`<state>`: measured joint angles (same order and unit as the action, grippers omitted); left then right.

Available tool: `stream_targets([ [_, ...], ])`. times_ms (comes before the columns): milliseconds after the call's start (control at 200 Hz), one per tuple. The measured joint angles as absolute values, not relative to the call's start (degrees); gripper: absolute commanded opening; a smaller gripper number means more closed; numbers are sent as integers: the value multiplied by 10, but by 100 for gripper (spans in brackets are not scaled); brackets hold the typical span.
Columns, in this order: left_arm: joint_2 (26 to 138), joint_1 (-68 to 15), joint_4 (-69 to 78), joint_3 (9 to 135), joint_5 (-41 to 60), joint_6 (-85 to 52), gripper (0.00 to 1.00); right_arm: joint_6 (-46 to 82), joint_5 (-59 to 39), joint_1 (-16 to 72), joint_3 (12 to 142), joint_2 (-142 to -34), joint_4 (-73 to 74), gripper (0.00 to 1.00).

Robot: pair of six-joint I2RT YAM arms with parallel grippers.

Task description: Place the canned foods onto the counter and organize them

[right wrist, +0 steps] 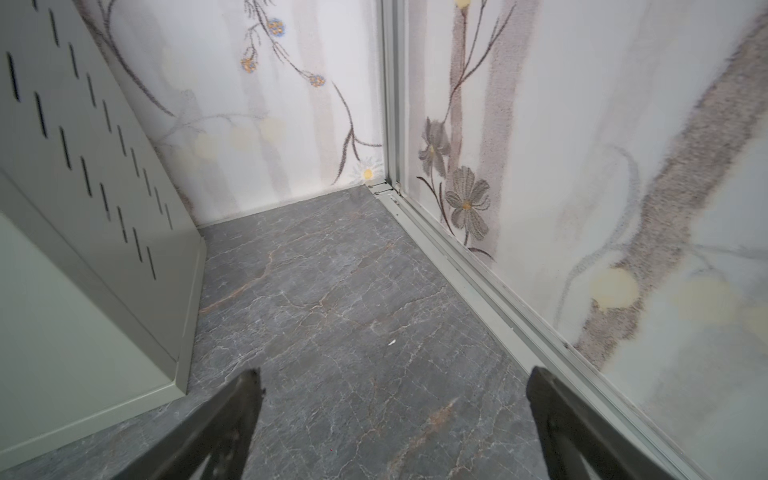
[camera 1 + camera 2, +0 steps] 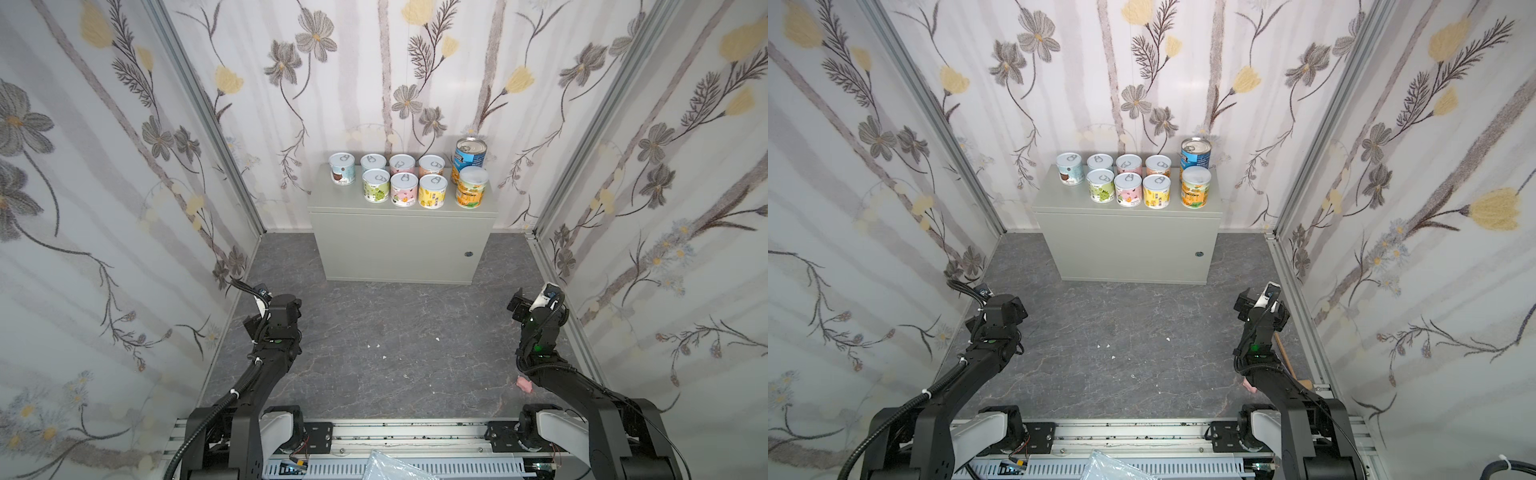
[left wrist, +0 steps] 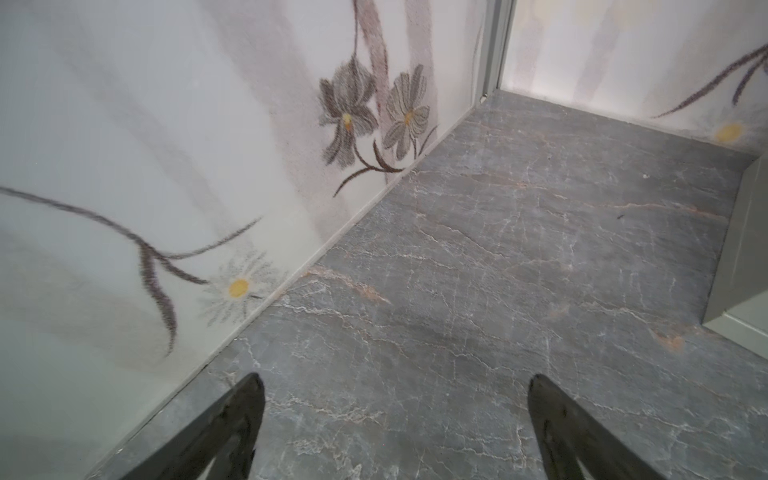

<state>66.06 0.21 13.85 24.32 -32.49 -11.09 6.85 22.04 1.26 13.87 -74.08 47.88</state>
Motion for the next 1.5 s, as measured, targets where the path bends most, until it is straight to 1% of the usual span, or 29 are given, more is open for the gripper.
stream_targets([
  [110, 715, 4, 217, 225, -282, -108, 100, 53, 147, 6, 121, -769, 558, 100],
  [260, 796, 5, 309, 230, -227, -92, 100, 42, 76, -1, 90, -852, 685, 100],
  [325, 825, 4, 341, 245, -193, -83, 100, 37, 54, -3, 83, -853, 698, 100],
  [380, 845, 2, 376, 246, -168, -72, 100, 34, 36, -3, 78, -855, 738, 100],
  [495, 890, -10, 481, 197, -130, -46, 100, 29, 16, -5, 81, -860, 762, 100],
  [610, 898, -15, 489, 203, -121, -36, 100, 29, 17, -3, 105, -862, 759, 100],
  [684, 898, -19, 516, 211, -129, -32, 100, 29, 18, -1, 106, -863, 754, 100],
  [869, 900, -22, 522, 211, -133, -30, 100, 26, 19, 0, 107, -864, 748, 100],
  [1039, 900, -22, 523, 211, -135, -30, 100, 10, -42, -8, 112, -866, 744, 100],
  [1499, 900, -20, 523, 211, -135, -30, 100, 4, -71, -8, 112, -866, 743, 100],
])
